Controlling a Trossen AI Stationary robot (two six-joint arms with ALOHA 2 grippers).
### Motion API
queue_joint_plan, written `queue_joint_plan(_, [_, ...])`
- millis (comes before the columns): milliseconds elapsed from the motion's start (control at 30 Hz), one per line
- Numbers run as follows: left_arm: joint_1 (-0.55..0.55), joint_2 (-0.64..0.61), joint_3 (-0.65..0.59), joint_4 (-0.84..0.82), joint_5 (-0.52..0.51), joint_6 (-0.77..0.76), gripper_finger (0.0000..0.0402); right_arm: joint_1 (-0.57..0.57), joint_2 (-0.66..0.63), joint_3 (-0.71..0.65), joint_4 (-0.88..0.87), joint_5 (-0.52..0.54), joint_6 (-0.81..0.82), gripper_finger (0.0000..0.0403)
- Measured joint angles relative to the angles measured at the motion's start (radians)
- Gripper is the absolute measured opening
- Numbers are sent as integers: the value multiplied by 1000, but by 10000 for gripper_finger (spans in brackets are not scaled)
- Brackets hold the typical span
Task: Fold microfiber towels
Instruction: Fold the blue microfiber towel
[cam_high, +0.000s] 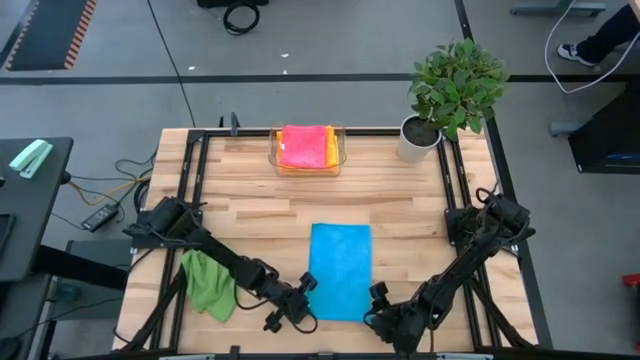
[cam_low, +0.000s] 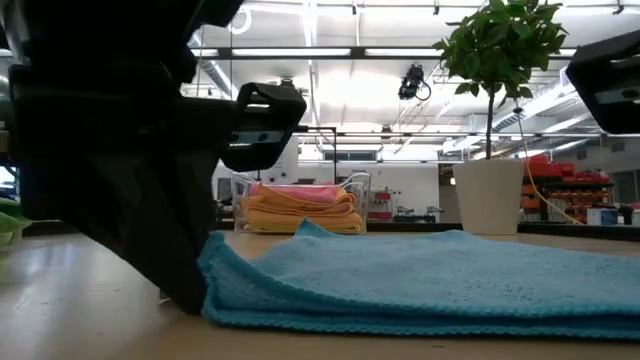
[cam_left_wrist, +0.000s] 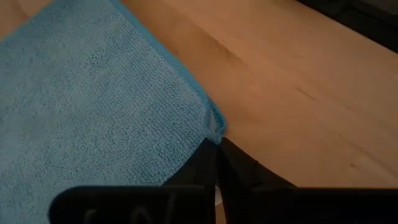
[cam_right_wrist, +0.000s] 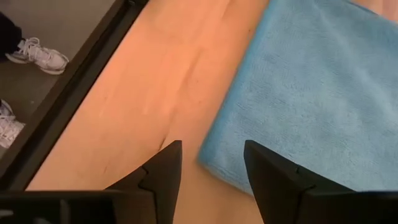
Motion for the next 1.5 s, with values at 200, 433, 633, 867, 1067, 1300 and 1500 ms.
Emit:
queue_joint_plan(200, [2, 0, 0, -1, -8, -1, 22, -18, 45, 3, 12, -60, 39, 158])
queue_joint_plan(433, [0, 0, -1, 3, -9, -96, 7, -17, 66, 5, 19, -25, 207, 53])
queue_joint_plan(633, [0, -14, -4, 49, -14, -276, 5, -27, 27, 5, -18, -48, 323, 10])
queue_joint_plan(867, [7, -202, -3, 53, -3, -536, 4, -40, -162, 24, -8, -129, 554, 8])
queue_joint_plan(1067, [0, -292, -1, 0, 16, -913, 4, -43, -312, 25, -38, -100, 783, 7])
queue_joint_plan(1300, [25, -292, -1, -172, -94, -994, 5, -115, -335, -9, -300, -30, 976, 7])
queue_joint_plan(1500, [147, -252, -1, -225, -168, -900, 6, -223, -334, -136, -343, -96, 990, 6])
